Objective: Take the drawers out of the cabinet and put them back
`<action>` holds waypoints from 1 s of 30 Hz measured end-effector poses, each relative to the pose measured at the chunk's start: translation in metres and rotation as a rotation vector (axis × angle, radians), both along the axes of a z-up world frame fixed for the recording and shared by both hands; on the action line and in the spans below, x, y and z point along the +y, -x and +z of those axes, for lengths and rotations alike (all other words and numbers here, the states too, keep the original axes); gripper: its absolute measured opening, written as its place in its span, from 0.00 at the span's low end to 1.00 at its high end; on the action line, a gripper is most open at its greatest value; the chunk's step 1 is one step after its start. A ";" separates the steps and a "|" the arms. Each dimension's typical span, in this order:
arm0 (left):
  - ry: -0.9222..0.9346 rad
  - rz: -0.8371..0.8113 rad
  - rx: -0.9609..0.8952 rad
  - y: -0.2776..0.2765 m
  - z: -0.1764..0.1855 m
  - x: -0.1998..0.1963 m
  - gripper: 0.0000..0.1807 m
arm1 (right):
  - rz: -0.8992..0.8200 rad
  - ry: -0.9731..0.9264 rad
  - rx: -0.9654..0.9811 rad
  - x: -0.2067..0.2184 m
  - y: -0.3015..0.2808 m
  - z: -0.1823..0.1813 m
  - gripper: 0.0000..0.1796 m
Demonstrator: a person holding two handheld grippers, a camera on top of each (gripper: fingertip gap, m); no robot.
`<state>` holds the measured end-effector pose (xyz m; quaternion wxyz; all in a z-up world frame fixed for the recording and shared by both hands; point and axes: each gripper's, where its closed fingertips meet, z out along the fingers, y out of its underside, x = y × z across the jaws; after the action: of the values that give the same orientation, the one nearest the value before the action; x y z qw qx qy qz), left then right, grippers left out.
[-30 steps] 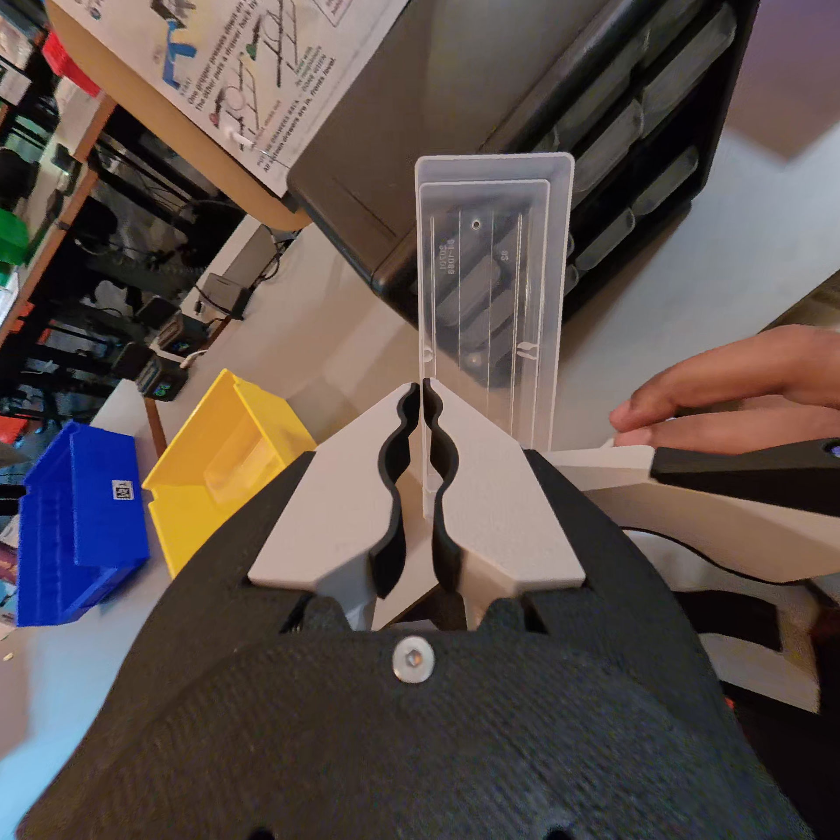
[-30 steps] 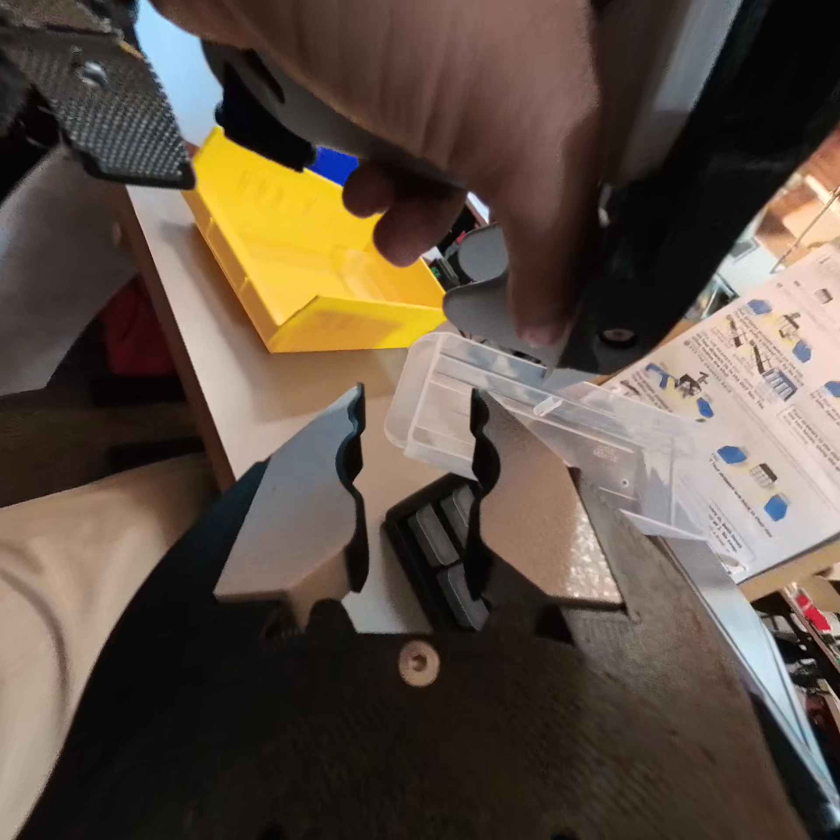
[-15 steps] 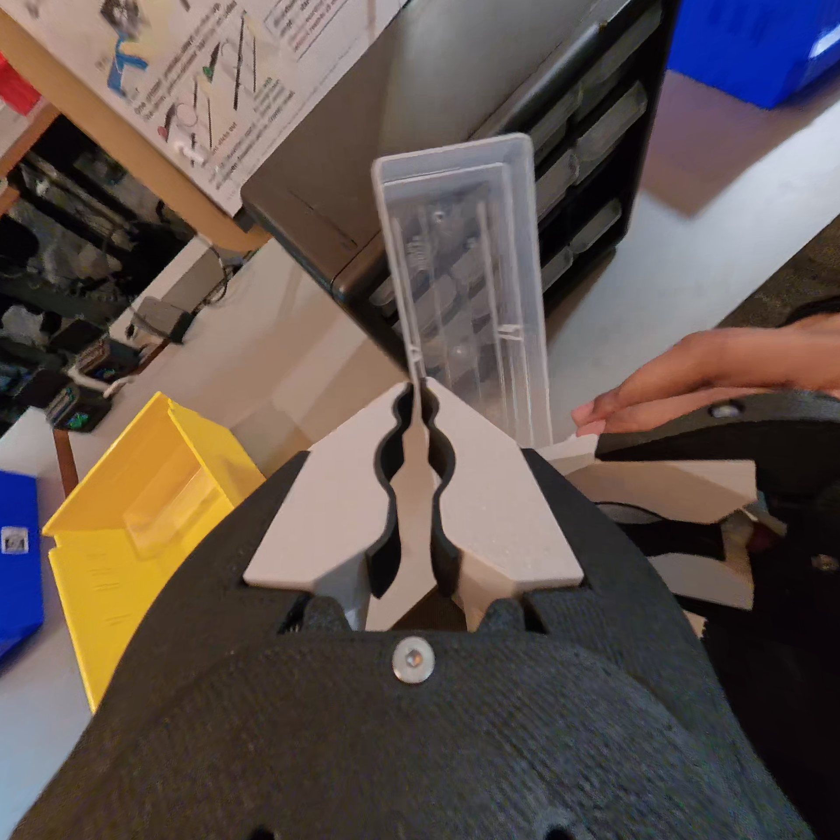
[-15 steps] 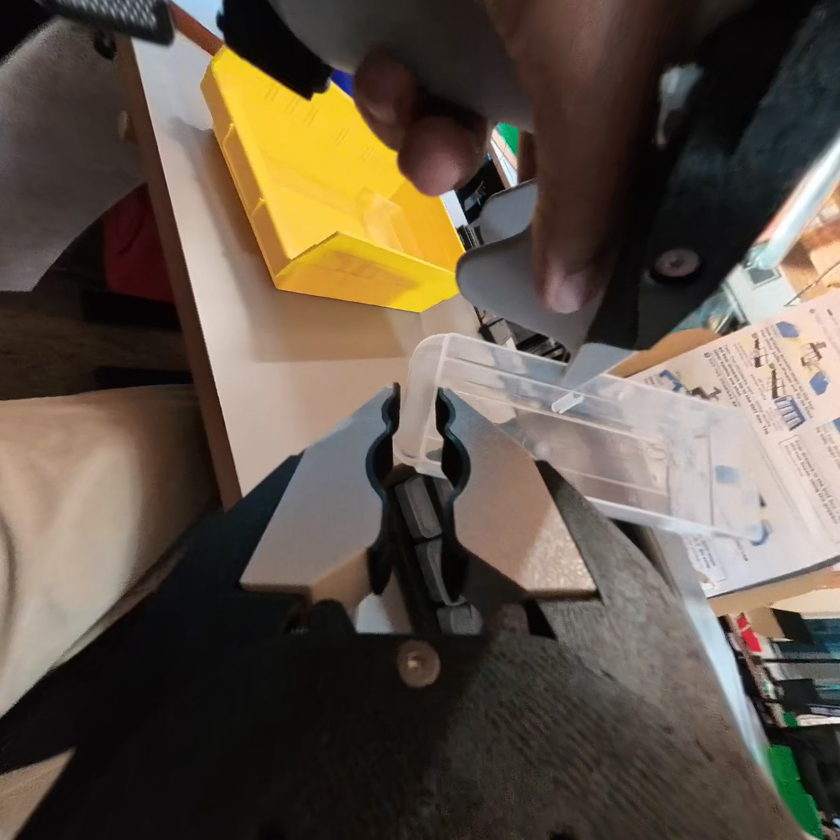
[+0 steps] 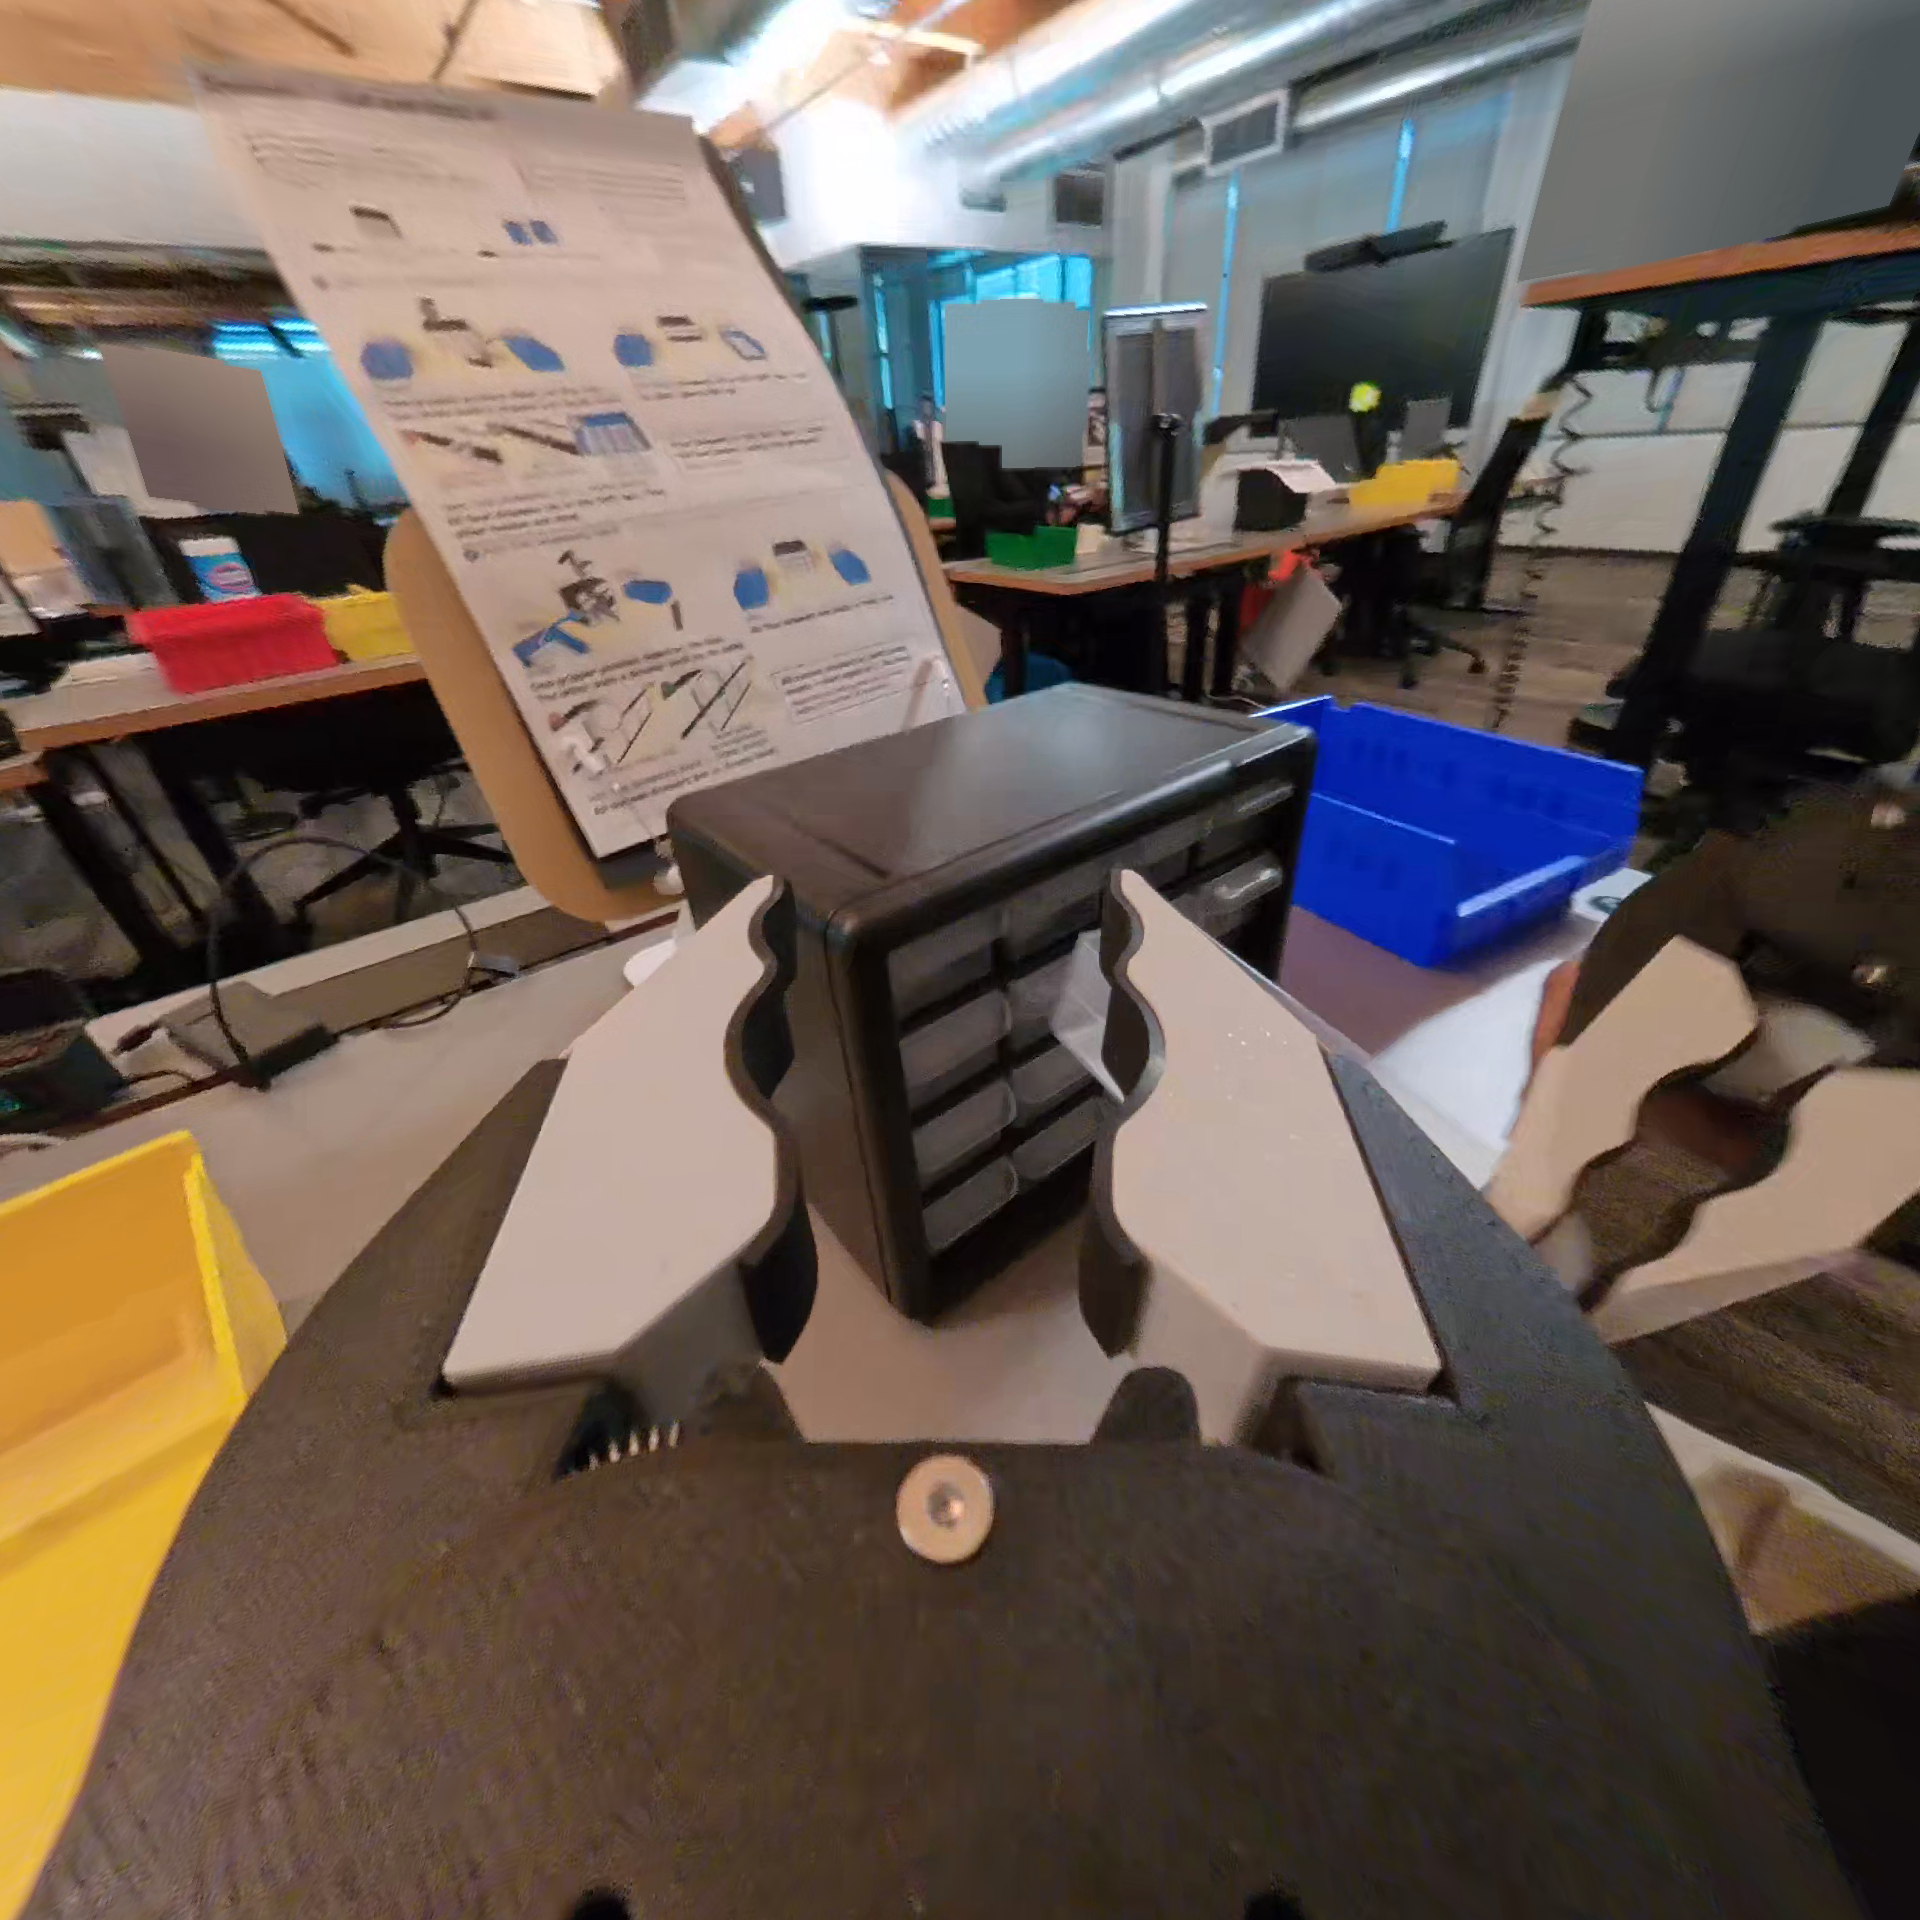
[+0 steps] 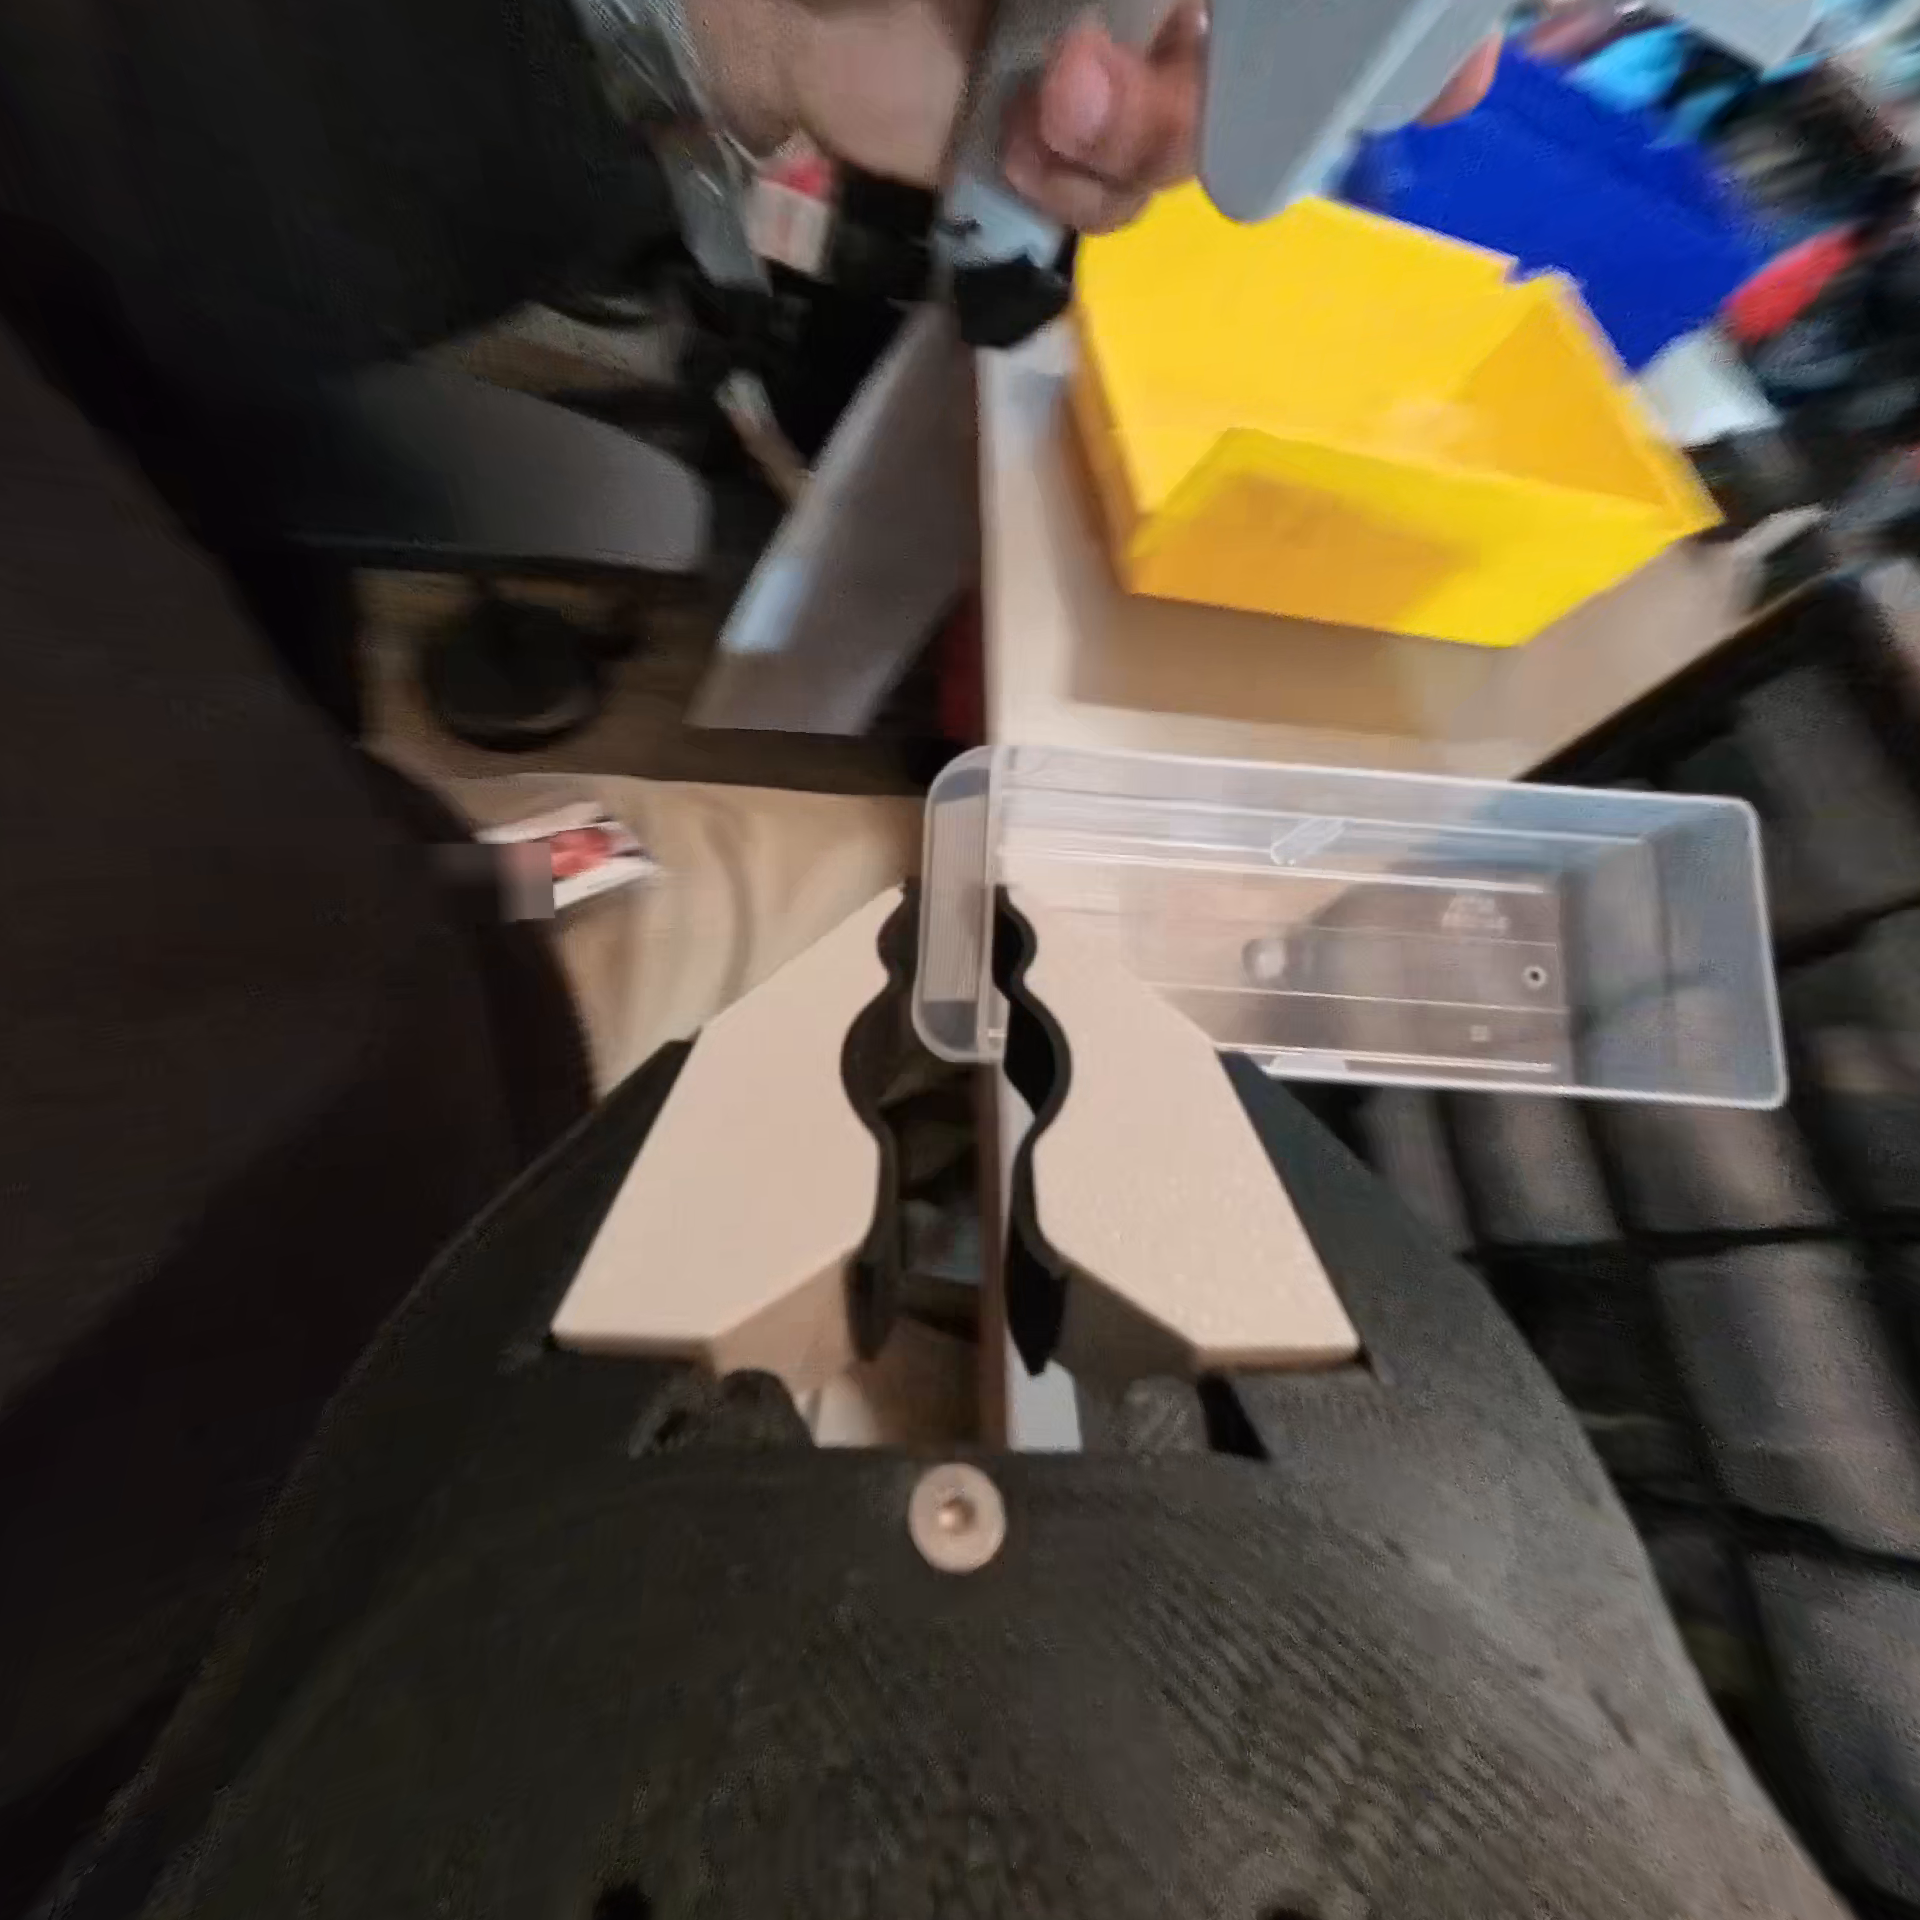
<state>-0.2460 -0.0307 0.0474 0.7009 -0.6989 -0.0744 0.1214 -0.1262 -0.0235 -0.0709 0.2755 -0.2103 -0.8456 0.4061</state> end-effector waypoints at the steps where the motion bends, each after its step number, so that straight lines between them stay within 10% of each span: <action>1: 0.004 0.011 -0.008 0.002 -0.013 0.001 0.31 | 0.059 0.060 -0.071 0.004 -0.012 -0.002 0.07; 12: 0.140 -0.229 -0.211 -0.044 -0.157 0.047 0.32 | 0.093 0.137 -0.436 0.073 -0.026 -0.031 0.07; 30: 0.253 -0.317 -0.203 -0.052 -0.195 0.045 0.30 | 0.011 -0.019 -0.529 0.098 -0.013 -0.046 0.07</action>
<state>-0.1944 0.0143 -0.1479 0.6069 -0.7929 -0.0181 -0.0527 -0.1132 0.0746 -0.1168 0.0444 -0.3019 -0.8931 0.3304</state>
